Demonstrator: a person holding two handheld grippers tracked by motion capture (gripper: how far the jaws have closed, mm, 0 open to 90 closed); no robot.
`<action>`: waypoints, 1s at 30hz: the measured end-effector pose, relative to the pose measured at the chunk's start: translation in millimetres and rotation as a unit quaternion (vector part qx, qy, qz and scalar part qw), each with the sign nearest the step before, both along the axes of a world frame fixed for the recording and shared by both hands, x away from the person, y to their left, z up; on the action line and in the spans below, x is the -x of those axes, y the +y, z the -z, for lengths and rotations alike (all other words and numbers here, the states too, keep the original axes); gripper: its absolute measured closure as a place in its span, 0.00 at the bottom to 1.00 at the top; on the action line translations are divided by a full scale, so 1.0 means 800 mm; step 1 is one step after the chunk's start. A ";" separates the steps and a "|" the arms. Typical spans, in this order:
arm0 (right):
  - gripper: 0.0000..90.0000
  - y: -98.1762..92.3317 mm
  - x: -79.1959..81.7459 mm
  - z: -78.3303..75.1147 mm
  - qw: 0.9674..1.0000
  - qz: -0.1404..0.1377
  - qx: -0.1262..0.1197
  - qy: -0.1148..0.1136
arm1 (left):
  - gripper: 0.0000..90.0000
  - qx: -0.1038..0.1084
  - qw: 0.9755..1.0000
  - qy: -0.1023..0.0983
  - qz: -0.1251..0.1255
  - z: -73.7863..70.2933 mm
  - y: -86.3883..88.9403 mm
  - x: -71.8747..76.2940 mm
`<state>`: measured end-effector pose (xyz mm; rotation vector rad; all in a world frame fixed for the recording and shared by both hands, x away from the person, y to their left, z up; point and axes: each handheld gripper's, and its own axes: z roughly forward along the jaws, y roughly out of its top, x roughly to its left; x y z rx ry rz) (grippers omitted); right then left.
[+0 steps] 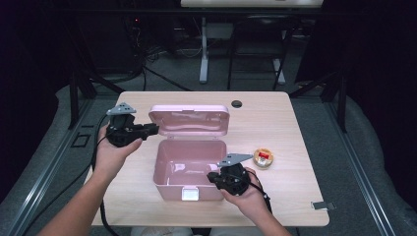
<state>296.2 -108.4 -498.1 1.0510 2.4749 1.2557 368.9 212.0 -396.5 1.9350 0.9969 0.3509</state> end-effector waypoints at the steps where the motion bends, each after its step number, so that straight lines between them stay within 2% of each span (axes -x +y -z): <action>1: 0.95 0.000 0.000 0.000 1.000 0.000 0.000 0.000 | 0.79 0.004 1.000 -0.001 -0.011 0.000 0.002 0.002; 4: 0.95 0.000 0.000 0.000 1.000 0.000 -0.001 -0.001 | 0.64 0.010 0.999 -0.020 -0.036 0.000 0.007 -0.002; 6: 0.95 0.000 0.000 0.000 1.000 -0.001 -0.001 0.000 | 0.57 0.018 0.999 -0.028 -0.036 0.003 0.006 -0.013; 8: 0.95 0.000 0.000 0.000 1.000 0.000 -0.001 0.000 | 0.64 0.015 0.999 -0.025 -0.037 0.005 0.001 -0.025; 10: 0.95 -0.001 0.000 0.000 1.000 0.000 -0.002 -0.001 | 0.78 0.014 0.999 -0.026 -0.035 0.006 -0.001 -0.032; 12: 0.95 -0.001 0.000 0.000 1.000 -0.001 -0.002 -0.001 | 0.87 0.022 0.999 -0.026 -0.040 0.008 -0.004 -0.038; 16: 0.95 -0.001 0.000 0.001 1.000 -0.002 -0.004 -0.003 | 0.90 0.010 0.998 -0.037 -0.054 0.009 -0.007 -0.045; 21: 0.95 -0.001 0.000 0.001 1.000 -0.001 -0.002 -0.003 | 0.91 -0.003 0.997 -0.037 -0.061 0.009 -0.011 -0.054; 30: 0.95 -0.001 0.000 0.001 1.000 -0.001 -0.003 -0.003 | 0.92 0.004 0.997 -0.018 -0.073 0.012 -0.012 -0.076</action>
